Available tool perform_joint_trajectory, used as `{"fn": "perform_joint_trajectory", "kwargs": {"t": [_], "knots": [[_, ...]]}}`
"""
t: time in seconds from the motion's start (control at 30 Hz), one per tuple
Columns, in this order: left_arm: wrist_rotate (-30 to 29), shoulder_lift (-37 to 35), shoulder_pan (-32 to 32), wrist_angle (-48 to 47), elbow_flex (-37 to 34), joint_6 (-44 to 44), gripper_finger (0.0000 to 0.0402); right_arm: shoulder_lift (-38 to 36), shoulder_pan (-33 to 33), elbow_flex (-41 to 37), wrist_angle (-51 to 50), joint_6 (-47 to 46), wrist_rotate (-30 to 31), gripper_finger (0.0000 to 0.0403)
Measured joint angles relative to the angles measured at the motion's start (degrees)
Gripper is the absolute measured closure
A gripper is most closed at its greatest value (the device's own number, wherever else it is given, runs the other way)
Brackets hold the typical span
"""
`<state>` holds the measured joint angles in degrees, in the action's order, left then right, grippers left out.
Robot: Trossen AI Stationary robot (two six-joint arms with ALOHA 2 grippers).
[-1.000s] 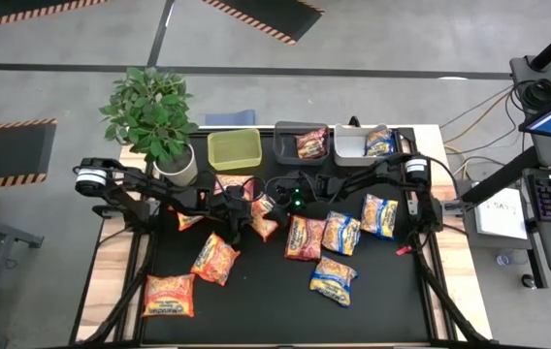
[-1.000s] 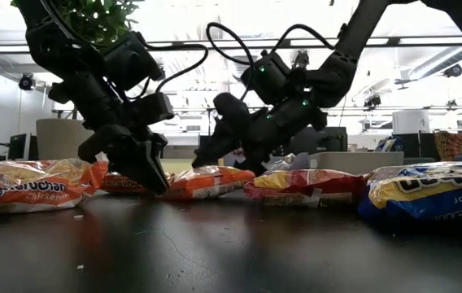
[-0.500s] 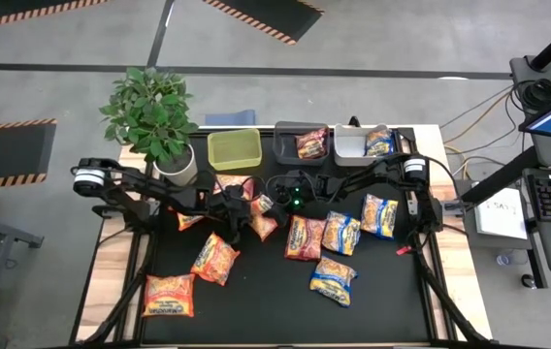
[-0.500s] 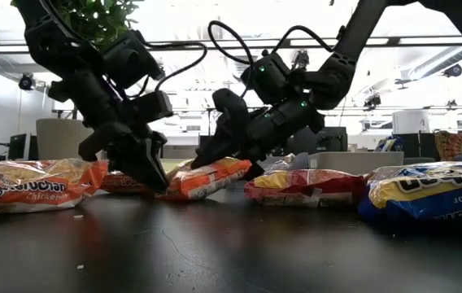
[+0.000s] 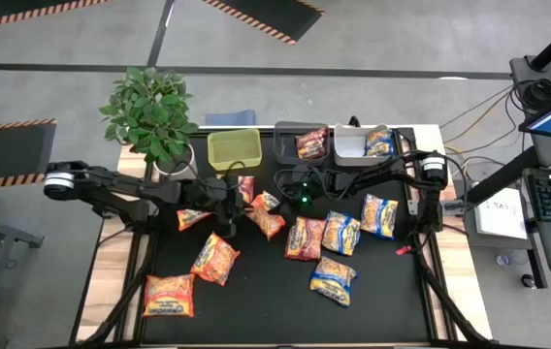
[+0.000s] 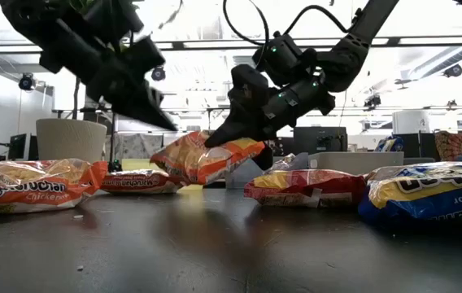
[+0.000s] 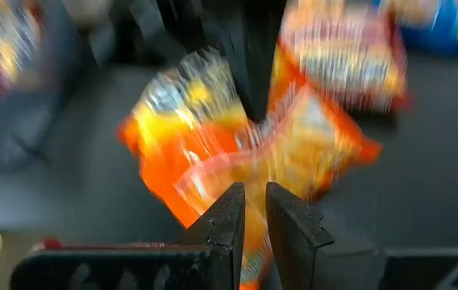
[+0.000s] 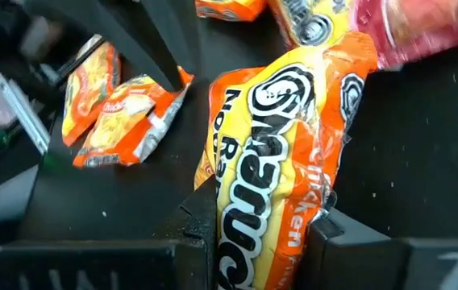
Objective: Sort Maruchan noodles
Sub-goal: Put the orange noodle pack into the yellow bin
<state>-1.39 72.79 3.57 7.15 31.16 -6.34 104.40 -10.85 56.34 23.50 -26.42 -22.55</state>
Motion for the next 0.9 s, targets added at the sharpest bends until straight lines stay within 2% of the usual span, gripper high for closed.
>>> {"fn": "perform_joint_trajectory", "kwargs": {"t": [0.17, 0.37, 0.47, 0.57, 0.9], "knots": [[0.0, -5.6, 0.1, 3.0, 0.0, 1.0, 0.0365, -4.1, 0.9, -2.9, 0.2, 6.0, 0.9, 0.0321], [-0.7, -8.2, 0.3, 8.6, 0.1, 3.7, 0.0349, -7.9, 3.1, -5.3, 0.8, 14.2, 9.7, 0.0322], [-0.7, -7.4, 0.3, 11.2, 0.1, 4.1, 0.0323, -9.4, 4.5, -6.1, 1.5, 17.5, 14.3, 0.0323], [-0.9, -5.7, 0.4, 13.0, 0.1, 5.1, 0.0289, -10.0, 5.3, -6.6, 1.5, 19.5, 16.4, 0.0322], [-4.1, 0.3, 0.8, 15.5, 0.1, 7.4, 0.0167, -10.1, 5.7, -7.0, 2.5, 21.7, 16.7, 0.0323]]}}
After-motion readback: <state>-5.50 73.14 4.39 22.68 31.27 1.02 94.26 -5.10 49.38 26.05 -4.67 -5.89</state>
